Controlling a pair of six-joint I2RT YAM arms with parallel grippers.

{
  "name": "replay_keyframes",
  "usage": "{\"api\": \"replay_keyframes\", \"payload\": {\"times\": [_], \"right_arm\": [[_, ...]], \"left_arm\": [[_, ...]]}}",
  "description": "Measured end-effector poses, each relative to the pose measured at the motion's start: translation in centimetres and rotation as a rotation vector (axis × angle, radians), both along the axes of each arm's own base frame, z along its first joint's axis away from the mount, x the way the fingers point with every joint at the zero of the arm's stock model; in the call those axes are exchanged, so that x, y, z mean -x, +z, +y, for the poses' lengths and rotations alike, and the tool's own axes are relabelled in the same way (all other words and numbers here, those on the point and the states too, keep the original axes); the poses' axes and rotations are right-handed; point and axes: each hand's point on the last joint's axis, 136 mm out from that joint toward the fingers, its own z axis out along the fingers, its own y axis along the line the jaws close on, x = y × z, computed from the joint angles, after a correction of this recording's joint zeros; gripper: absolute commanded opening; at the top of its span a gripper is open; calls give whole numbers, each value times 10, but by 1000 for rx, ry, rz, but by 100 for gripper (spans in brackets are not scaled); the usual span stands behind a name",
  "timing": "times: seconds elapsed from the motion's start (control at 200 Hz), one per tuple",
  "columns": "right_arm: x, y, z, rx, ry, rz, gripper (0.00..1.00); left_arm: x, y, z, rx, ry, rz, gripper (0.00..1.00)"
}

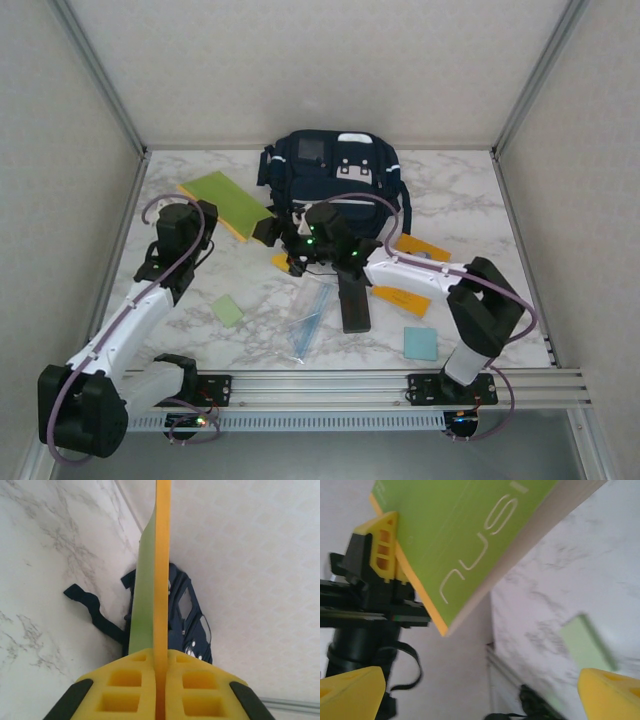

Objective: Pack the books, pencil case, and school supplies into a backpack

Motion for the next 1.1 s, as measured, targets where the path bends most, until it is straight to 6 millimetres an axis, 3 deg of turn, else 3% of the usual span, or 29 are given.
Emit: {"api": "replay_keyframes", "payload": {"times": [0.21,0.295,0.36,0.425,0.561,0.626,0.656,0.676,0.731,0.766,0.946,1.101], "right_arm": [[-13,-2,30,-168,-58,89,93],[-20,-6,34,-203,-81,101,75],[-23,-1,35,-230,-98,93,46],[-27,5,34,-249,-118,79,27],[-32,8,29,-254,-152,44,0],[-33,12,26,-257,-156,27,0],[-33,13,25,-256,-157,23,0],[-33,13,25,-254,-156,19,0],[-34,15,24,-247,-157,3,0],[-36,14,21,-237,-162,-7,0],[-66,1,-15,-94,-212,-65,0],[-105,1,-80,77,-284,-131,0]], "left_arm": [[10,22,-5,29,30,-68,0],[14,27,-2,40,46,-90,0],[17,26,0,42,56,-92,0],[21,25,0,42,56,-90,0],[26,18,5,40,74,-75,0],[28,14,6,45,80,-65,0],[28,14,6,49,78,-65,6],[29,14,5,51,75,-66,18],[30,14,3,49,61,-64,76],[31,14,0,51,42,-60,99],[33,29,-17,-28,-83,-48,100],[10,53,-46,-161,-252,-63,100]]}}
